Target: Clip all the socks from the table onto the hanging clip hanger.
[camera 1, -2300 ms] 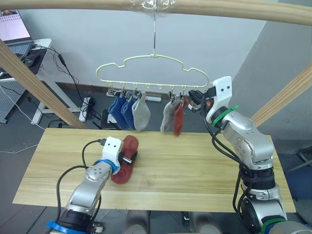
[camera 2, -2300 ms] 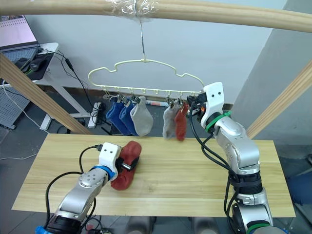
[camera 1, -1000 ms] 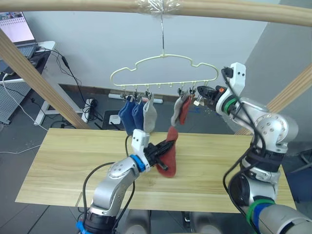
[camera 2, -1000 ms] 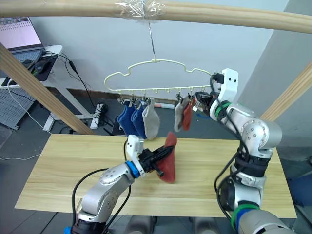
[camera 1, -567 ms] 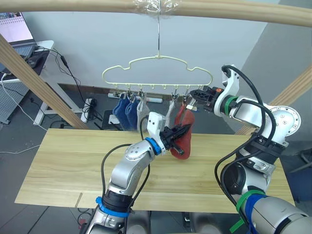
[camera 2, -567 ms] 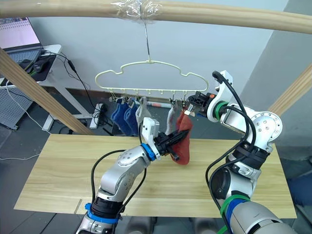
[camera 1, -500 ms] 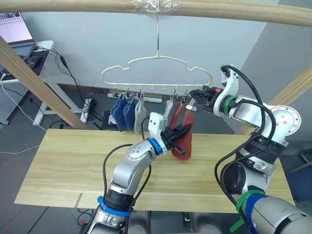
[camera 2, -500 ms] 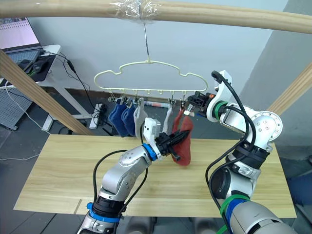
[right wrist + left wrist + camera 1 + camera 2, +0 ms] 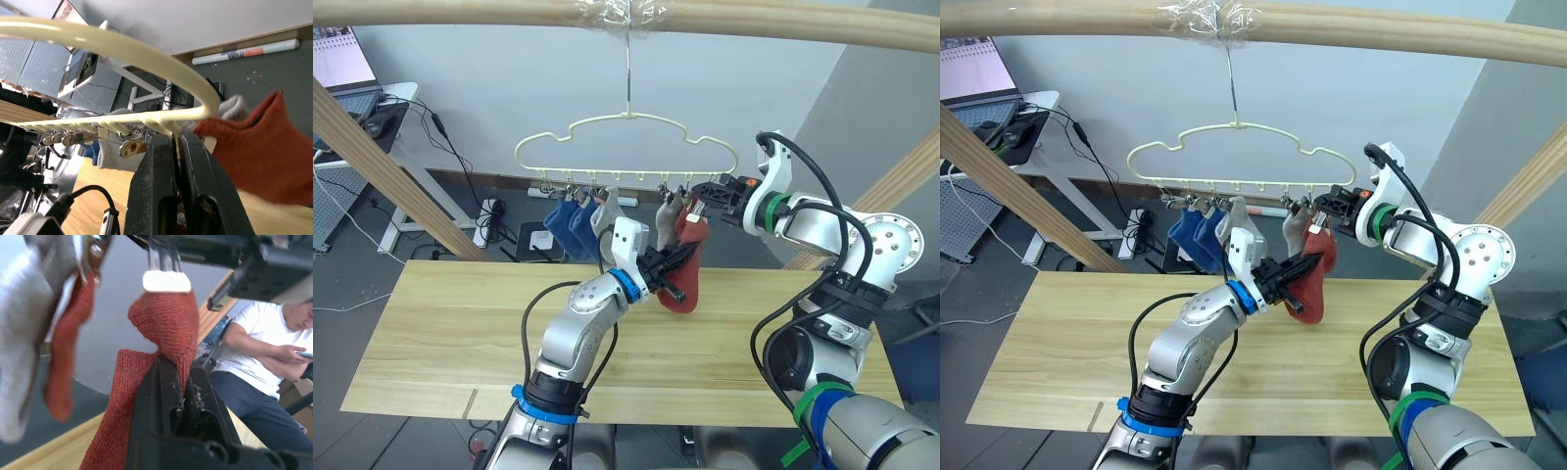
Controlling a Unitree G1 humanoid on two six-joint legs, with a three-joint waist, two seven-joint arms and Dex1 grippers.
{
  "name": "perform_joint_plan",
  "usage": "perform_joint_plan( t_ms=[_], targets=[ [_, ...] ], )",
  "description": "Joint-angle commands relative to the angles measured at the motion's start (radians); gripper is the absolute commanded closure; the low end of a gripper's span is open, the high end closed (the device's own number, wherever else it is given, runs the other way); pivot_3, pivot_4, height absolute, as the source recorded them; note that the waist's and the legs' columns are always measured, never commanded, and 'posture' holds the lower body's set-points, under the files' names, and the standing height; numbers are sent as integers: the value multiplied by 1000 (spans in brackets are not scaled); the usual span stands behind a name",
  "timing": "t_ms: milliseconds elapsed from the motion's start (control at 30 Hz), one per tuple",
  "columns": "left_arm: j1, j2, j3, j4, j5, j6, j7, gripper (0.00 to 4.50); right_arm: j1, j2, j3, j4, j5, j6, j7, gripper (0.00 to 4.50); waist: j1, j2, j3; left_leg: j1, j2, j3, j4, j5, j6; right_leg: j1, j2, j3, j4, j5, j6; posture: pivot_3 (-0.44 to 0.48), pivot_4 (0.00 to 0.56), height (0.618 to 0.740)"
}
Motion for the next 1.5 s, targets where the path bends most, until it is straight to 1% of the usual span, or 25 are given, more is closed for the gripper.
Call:
perform_joint_plan(
  t_ms=[33,133,167,267,300,367,433,467,567,633,700,733,833,867,933,1033,1133,1167,1300,1400,1500],
  targets=[
    [-26,-12,-9,-16,8,-27,2,4471,29,-30,9,5,6,11,-23,4500,0,0,0,0,0,0,0,0,0,0,0,0,0,0,0,53,253,740],
    [-27,-18,-17,-19,9,-29,-2,4471,30,-25,9,0,26,11,-15,4500,0,0,0,0,0,0,0,0,0,0,0,0,0,0,0,53,253,740],
    [-26,-19,-20,-22,8,-28,-3,4496,31,-22,5,1,38,11,-14,4226,0,0,0,0,0,0,0,0,0,0,0,0,0,0,0,53,253,740],
    [-21,-20,-27,-32,7,-29,-9,4500,39,-25,4,-2,59,11,-9,3283,0,0,0,0,0,0,0,0,0,0,0,0,0,0,0,48,246,740],
    [-20,-21,-29,-36,5,-28,-12,4500,40,-29,3,-1,70,11,0,2847,-1,0,0,-1,0,0,0,0,0,-1,0,0,0,0,0,48,246,740],
    [-18,-24,-30,-43,-3,-18,-14,4500,37,-35,-5,1,93,11,18,2115,-4,0,0,-1,0,1,0,0,0,-2,0,1,0,0,0,46,245,740],
    [-23,-32,-29,-45,-16,-3,-16,4500,21,-64,-21,4,177,11,121,1479,-6,0,0,-2,0,1,-1,0,0,-3,0,1,0,0,0,46,244,740],
    [-24,-35,-29,-46,-19,2,-17,4500,19,-76,-26,9,208,11,152,1050,-7,0,0,-2,0,1,-1,0,0,-3,0,1,0,0,0,46,244,740],
    [-34,-59,-16,-44,-48,25,-14,4500,49,-206,-14,2,279,6,303,65,-6,0,0,-2,0,1,-1,0,0,-3,0,1,0,0,0,44,238,740],
    [-40,-69,-6,-32,-58,27,-11,4500,85,-287,34,-25,276,-28,390,65,-5,0,0,-2,0,1,-1,0,0,-3,0,1,-1,0,0,42,236,740],
    [-40,-73,2,-24,-76,34,-22,3977,142,-357,115,-82,234,-92,471,35,-7,0,0,-2,0,1,-1,0,1,-2,0,2,-2,0,0,38,231,740],
    [-38,-72,5,-17,-85,39,-30,3817,185,-389,166,-117,195,-145,512,35,-7,0,0,-2,0,1,-1,0,1,-2,0,2,-2,0,0,38,231,740],
    [-11,-51,14,6,-90,41,-46,2897,316,-428,276,-204,73,-329,581,35,-18,0,0,-2,0,2,-1,-1,1,-2,1,3,-2,-1,2,39,229,740],
    [14,-34,18,6,-91,44,-54,2592,365,-431,306,-232,26,-396,593,35,-23,0,0,-2,0,2,-1,-1,1,-2,1,3,-2,-3,5,41,229,740],
    [52,-6,20,0,-92,46,-66,1961,432,-433,342,-262,-26,-480,609,35,-31,0,0,-1,0,3,-1,0,1,-2,1,4,-1,-4,6,44,230,740],
    [166,81,29,-43,-86,58,-94,1064,577,-476,440,-314,-181,-663,664,35,-31,0,0,0,0,3,-1,0,1,-3,1,4,0,-4,7,47,231,740],
    [280,162,94,-133,-129,97,-93,132,702,-515,512,-333,-311,-836,724,35,-30,0,0,0,0,3,-1,0,0,-3,1,4,0,-4,7,54,234,740],
    [311,189,117,-160,-133,99,-90,34,734,-523,529,-333,-344,-885,740,35,-29,0,1,0,0,3,-1,0,0,-3,1,4,0,-4,7,54,234,740],
    [435,320,222,-229,-96,61,-89,34,861,-570,609,-293,-503,-1094,814,35,-27,-1,1,0,0,3,0,0,0,-2,0,5,0,-4,7,75,234,740],
    [536,421,323,-220,-19,-2,-58,34,933,-585,615,-213,-575,-1210,848,35,-27,-1,1,2,1,4,0,0,0,-1,1,6,-1,-4,7,105,228,740],
    [617,483,402,-187,41,-85,-44,34,966,-592,603,-149,-616,-1285,870,35,-24,-1,1,2,1,4,0,0,0,-1,1,6,-1,-4,7,130,219,740]
  ],
)
